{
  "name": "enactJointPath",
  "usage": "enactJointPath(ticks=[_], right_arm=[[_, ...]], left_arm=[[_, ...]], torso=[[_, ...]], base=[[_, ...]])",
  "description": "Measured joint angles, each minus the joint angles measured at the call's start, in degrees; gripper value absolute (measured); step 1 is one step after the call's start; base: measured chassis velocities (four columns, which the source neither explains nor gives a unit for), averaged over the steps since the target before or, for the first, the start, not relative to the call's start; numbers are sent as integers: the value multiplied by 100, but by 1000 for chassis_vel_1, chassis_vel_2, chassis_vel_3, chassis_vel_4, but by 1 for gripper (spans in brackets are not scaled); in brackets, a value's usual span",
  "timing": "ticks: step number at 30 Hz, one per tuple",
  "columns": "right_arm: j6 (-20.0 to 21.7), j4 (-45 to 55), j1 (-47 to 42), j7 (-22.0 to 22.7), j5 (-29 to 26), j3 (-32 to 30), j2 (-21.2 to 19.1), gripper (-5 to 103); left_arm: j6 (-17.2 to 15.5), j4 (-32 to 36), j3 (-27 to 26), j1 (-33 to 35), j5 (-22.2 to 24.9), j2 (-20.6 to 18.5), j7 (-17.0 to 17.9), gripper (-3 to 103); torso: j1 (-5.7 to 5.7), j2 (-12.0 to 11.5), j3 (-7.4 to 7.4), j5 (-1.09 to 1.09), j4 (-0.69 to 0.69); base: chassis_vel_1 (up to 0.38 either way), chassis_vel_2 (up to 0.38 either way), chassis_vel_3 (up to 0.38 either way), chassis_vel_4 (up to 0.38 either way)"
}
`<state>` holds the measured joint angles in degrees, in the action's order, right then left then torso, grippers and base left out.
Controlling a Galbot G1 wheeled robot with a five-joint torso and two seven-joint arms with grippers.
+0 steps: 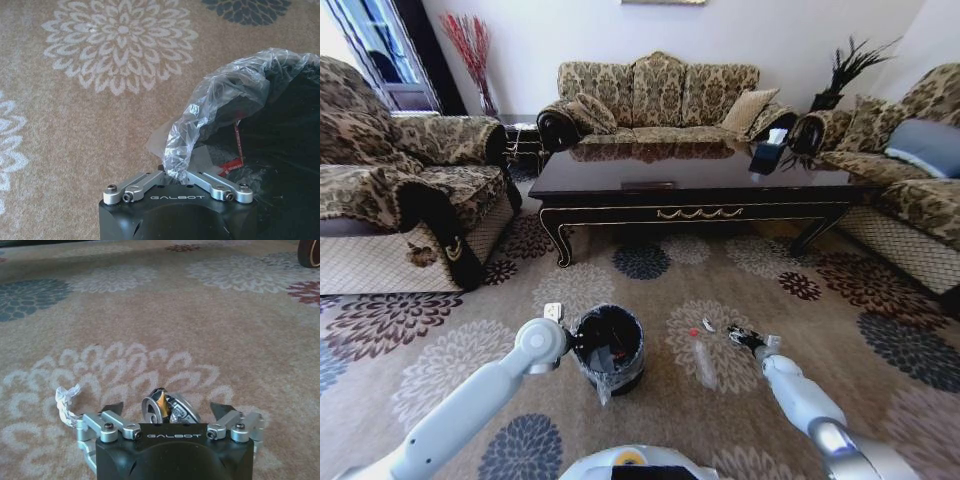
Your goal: Move to the front of the table and pick up the trash from the floor, then place it into the trash bin.
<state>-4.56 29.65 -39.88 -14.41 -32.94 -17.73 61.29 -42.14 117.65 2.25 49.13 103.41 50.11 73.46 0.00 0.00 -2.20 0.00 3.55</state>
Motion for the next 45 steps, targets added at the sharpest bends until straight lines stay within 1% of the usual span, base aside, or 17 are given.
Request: enactJointPath(ticks=[2, 4, 5, 6, 7, 8, 12, 13, 15, 16, 19, 26, 33, 38, 39, 44, 45], right_arm=[[-5, -24, 11, 0, 29, 7, 16, 85], [-9, -36, 16, 0, 38, 10, 22, 85], [-11, -49, 20, 0, 53, 14, 28, 74], [-11, -59, 22, 0, 70, 18, 32, 74], [-12, -66, 23, 0, 79, 19, 35, 68], [-12, -66, 23, 0, 79, 19, 35, 68], [-14, -87, 23, -1, 109, 20, 45, 47], [-14, -87, 23, -1, 109, 20, 45, 47], [-18, -86, 20, -2, 110, 19, 48, 36], [-20, -86, 17, -2, 111, 18, 48, 36], [-23, -72, -3, -3, 110, 11, 51, 29], [-19, 78, -108, 0, 72, -12, 17, 28], [79, 693, -470, 95, -95, -69, -179, 28], [135, 1805, -1151, 185, -327, -206, -505, 28], [135, 1805, -1151, 185, -327, -206, -505, 28], [297, 3467, -2000, 315, -711, -614, -816, 28], [297, 3467, -2000, 315, -711, -614, -816, 28]], left_arm=[[0, 0, -13, 22, -7, 5, -8, 0], [0, 1, -22, 34, -11, 6, -10, 0], [0, 4, -39, 52, -16, 8, -15, 0], [0, 8, -52, 68, -21, 8, -18, 0], [0, 12, -64, 81, -26, 8, -21, 0], [0, 12, -64, 81, -26, 8, -21, 0], [0, 43, -101, 132, -49, 1, -40, 0], [0, 43, -101, 132, -49, 1, -40, 0], [0, 60, -122, 160, -78, -5, -56, 0], [0, 65, -125, 163, -81, -5, -57, 0], [0, 93, -132, 181, -84, -11, -62, 0], [0, 143, -160, 234, -85, -53, -64, 0], [0, 159, -176, 286, -88, -53, -65, 0], [0, 159, -135, 296, -127, 3, -65, 0], [0, 159, -135, 296, -127, 3, -65, 0], [0, 128, -47, 137, -127, 19, -65, 0], [0, 128, -47, 137, -127, 19, -65, 0]], torso=[[0, 0, 0, 0, 0], [0, 0, 0, 0, 0], [0, 0, 0, 0, 0], [0, 0, 0, 0, 0], [0, 0, 0, 0, 0], [0, 0, 0, 0, 0], [0, 0, 0, 0, 0], [0, 0, 0, 0, 0], [0, 0, 0, 0, 0], [0, 0, 0, 0, 0], [0, 0, 0, 0, 0], [0, 0, 0, 0, 0], [0, 0, 0, 0, -1], [0, 0, 0, -1, 2], [0, 0, 0, -1, 2], [0, 0, 1, -2, 0], [0, 0, 1, -2, 0]], base=[[0, 0, 0, 0], [0, 0, 0, 0], [0, 0, 0, 0], [0, 0, 0, 0], [0, 0, 0, 0], [0, 0, 0, 0], [0, 0, 0, 0], [0, 0, 0, 0], [0, 0, 0, 0], [0, 0, 0, 0], [0, 0, 0, 0], [0, 0, 0, 0], [0, 0, 0, 0], [0, 0, 0, 0], [0, 0, 0, 0], [0, 0, 0, 0], [0, 0, 0, 0]])
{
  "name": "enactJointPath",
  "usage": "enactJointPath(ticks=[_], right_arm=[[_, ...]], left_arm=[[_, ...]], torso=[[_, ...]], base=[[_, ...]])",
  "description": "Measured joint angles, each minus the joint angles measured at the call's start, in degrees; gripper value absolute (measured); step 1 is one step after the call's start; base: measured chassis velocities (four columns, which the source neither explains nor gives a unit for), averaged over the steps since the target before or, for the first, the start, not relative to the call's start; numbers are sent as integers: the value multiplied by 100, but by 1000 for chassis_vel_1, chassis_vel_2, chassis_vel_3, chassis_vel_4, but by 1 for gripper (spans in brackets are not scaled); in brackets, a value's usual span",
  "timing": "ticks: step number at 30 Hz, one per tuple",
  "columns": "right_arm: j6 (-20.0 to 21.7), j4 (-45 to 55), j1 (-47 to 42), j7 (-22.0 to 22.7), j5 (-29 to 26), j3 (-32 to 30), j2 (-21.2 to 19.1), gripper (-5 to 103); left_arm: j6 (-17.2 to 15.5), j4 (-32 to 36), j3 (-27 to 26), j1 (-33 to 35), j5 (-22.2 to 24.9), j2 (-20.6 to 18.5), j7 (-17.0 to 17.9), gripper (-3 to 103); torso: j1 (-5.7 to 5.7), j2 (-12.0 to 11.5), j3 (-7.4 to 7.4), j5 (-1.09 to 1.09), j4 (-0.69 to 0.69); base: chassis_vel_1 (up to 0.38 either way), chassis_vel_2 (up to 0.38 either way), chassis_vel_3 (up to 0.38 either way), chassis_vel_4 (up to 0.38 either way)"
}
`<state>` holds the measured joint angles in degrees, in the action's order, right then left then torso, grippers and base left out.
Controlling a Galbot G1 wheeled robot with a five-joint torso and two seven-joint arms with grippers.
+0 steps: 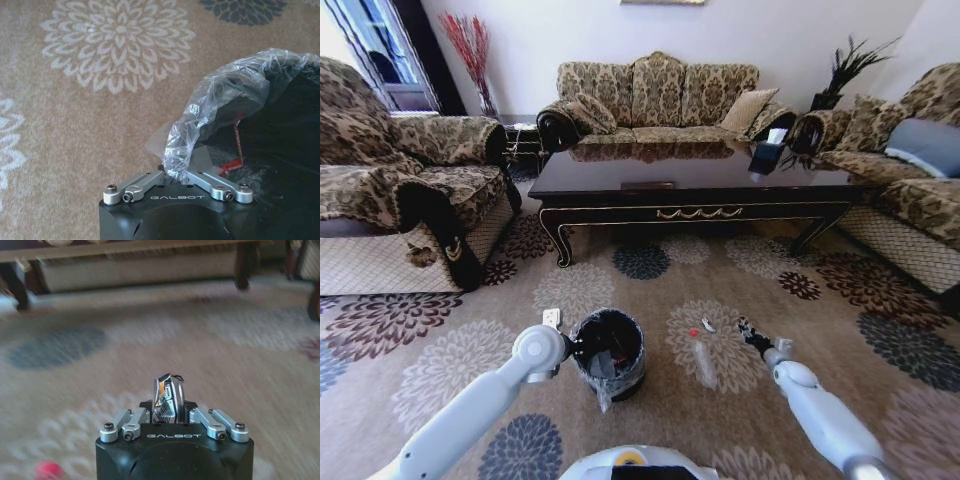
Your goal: Move to the front of the table and pick up the trash from the floor, then place it into the trash bin.
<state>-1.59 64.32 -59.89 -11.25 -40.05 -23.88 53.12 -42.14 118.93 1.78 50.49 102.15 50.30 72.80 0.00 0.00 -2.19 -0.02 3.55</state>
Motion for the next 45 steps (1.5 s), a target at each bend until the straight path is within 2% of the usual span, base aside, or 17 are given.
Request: enactJointPath(ticks=[3, 9, 13, 23, 29, 35, 45], right_arm=[[-51, 952, -539, 6, 76, -302, -179, 28], [-179, 1768, -1191, -5, 67, -590, -324, 28], [-223, 2704, -1799, 20, 69, -846, -374, 28], [-22, 4469, -2262, 333, 201, -1000, -313, 28], [140, 5376, -2499, 459, 237, -974, -348, 28], [147, 5926, -2852, 366, 423, -976, -364, 28], [-49, 6500, -3650, 17, 1036, -951, -317, 28]], left_arm=[[0, -123, 191, -255, 21, 105, -2, 0], [1, -321, 575, -678, 38, 299, 33, 0], [1, -516, 1046, -1104, 45, 497, 73, 0], [1, -769, 1600, -1553, 65, 786, 127, 0], [1, -860, 1678, -1592, 45, 826, 132, 0], [1, -943, 1762, -1641, 1, 937, 133, 0], [1, -1114, 2128, -1917, -62, 1238, 133, 0]], torso=[[0, 0, 0, 3, -1], [0, 0, 0, 2, 2], [0, 0, 0, 2, 2], [0, 0, 0, 2, 0], [0, 0, 0, 3, -1], [0, 0, 0, 2, 0], [0, 0, 0, 2, 1]], base=[[0, 0, 0, 0], [0, 0, 0, 0], [0, 0, 0, 0], [0, 0, 0, 0], [0, 0, 0, 0], [0, 0, 0, 0], [0, 0, 0, 0]])
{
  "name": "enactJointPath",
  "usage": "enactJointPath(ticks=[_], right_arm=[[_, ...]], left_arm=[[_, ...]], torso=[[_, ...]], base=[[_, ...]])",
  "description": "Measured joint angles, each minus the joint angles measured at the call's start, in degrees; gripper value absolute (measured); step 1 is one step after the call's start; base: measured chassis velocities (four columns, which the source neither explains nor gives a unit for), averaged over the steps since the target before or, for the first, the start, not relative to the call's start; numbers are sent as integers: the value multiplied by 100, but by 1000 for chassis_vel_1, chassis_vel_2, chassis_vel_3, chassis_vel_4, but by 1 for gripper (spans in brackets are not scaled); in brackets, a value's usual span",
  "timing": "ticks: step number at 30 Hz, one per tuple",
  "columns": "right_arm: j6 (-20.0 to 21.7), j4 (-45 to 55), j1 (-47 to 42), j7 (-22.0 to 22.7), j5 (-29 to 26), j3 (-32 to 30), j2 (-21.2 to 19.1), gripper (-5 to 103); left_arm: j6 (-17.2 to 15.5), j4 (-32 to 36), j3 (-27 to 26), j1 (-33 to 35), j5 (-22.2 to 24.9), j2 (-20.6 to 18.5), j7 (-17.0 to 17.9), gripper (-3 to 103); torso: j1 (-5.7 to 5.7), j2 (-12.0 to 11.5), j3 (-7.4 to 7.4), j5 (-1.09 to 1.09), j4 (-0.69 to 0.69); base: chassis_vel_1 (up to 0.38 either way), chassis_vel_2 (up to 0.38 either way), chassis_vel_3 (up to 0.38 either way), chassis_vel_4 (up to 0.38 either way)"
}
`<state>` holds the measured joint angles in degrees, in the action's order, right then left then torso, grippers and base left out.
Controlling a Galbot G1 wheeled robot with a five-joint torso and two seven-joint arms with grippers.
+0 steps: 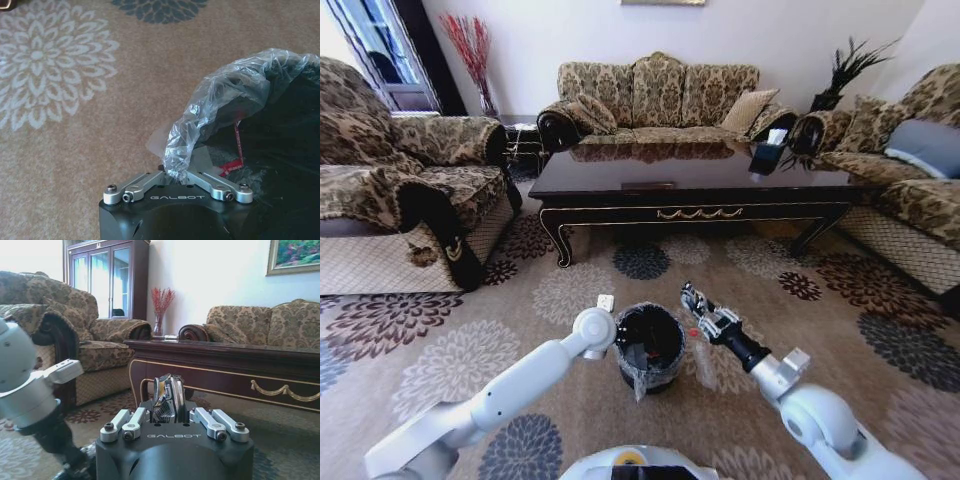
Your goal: Move to the front of the table and pick up the trash from the floor, then place it into the trash bin.
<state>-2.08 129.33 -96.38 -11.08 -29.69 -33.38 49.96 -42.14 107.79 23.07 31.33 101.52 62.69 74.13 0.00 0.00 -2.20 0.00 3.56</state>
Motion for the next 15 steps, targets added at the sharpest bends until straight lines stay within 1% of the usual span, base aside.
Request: enactJointPath(ticks=[10, 15], right_arm=[[-28, -36, -178, -84, 293, 128, -20, 28], [-29, -115, -183, -88, 399, 165, -13, 28]], left_arm=[[0, -17, 148, 3, -85, 151, 4, 0], [0, 50, 191, 48, -112, 113, 7, 0]], torso=[[0, 0, 0, 0, -1], [0, 0, 0, 0, -1]], base=[[0, 0, 0, 0], [0, 0, 0, 0]])
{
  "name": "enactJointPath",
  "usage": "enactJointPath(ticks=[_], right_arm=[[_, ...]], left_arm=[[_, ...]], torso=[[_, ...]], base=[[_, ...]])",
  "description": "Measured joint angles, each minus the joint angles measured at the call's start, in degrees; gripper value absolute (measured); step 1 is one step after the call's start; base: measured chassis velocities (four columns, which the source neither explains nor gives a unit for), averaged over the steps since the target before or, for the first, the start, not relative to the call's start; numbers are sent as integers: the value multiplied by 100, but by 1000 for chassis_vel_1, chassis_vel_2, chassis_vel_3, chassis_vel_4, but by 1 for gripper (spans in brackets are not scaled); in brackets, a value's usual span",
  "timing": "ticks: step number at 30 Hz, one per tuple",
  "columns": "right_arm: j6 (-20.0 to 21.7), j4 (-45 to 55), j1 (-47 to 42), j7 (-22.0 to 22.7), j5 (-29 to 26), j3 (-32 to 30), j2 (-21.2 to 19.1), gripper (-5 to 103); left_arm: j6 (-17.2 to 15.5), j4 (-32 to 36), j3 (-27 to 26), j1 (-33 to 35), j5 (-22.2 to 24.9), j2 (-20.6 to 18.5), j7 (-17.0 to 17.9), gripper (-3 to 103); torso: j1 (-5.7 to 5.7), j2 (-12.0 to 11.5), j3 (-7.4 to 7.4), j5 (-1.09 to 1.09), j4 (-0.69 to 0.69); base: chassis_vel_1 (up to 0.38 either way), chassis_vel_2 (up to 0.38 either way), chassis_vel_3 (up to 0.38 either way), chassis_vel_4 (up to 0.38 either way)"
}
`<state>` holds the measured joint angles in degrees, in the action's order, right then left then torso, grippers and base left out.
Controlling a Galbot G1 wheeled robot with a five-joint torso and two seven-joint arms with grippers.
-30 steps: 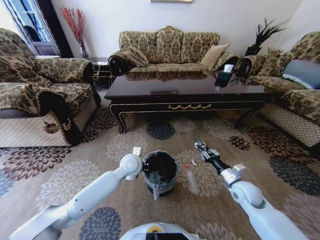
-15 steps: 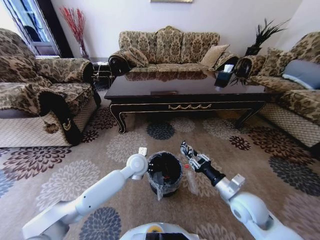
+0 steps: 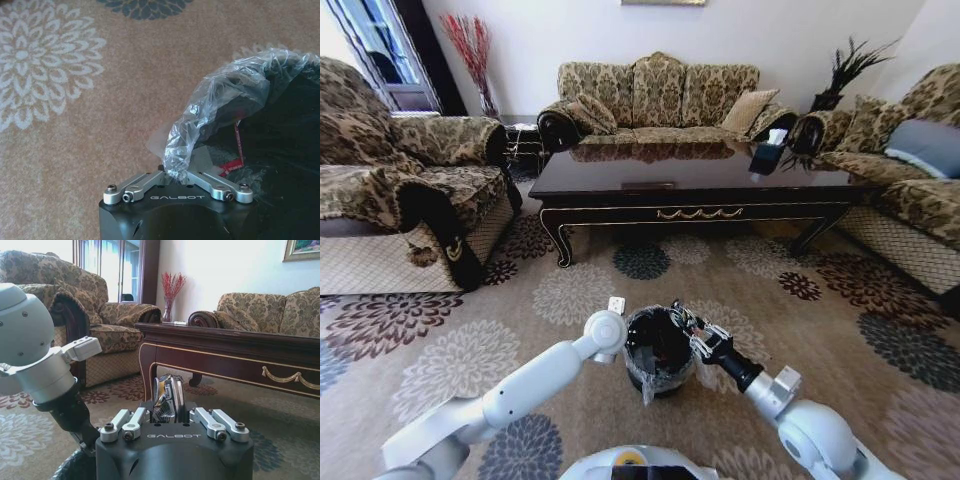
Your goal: Move to the front of the table and pick up the trash from the floor, then place it into the trash bin.
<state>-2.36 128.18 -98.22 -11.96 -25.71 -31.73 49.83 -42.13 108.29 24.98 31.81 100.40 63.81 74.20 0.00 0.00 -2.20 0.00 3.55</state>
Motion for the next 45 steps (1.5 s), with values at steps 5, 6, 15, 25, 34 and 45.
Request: enactJointPath(ticks=[5, 6, 15, 25, 34, 45], right_arm=[[1, 4, -27, -41, 39, -1, 34, 28], [2, 13, -29, -43, 50, -1, 35, 28], [5, 73, -101, -127, 107, -7, 25, 28], [-4, 74, -79, -319, -43, -79, 17, 50], [-33, 49, -89, -358, 19, -59, 36, 88], [-134, -132, 65, -39, 114, -54, 118, 100]], left_arm=[[0, 56, -11, 59, -16, -62, 3, 0], [0, 64, -18, 64, -19, -67, 3, 0], [0, 44, -29, 42, -38, -121, -10, 0], [0, -3, -4, 77, -99, -126, -46, 0], [0, 4, -54, 154, -143, -139, -68, 0], [0, 143, -363, 433, -212, -329, -139, 0]], torso=[[0, 0, 0, 0, -1], [0, 0, 0, 0, 0], [0, 0, 0, 0, 0], [0, 0, 0, 0, 0], [0, 0, 0, 0, 0], [0, 0, 0, 0, 0]], base=[[0, 0, 0, 0], [0, 0, 0, 0], [0, 0, 0, 0], [0, 0, 0, 0], [0, 0, 0, 0], [0, 0, 0, 0]])
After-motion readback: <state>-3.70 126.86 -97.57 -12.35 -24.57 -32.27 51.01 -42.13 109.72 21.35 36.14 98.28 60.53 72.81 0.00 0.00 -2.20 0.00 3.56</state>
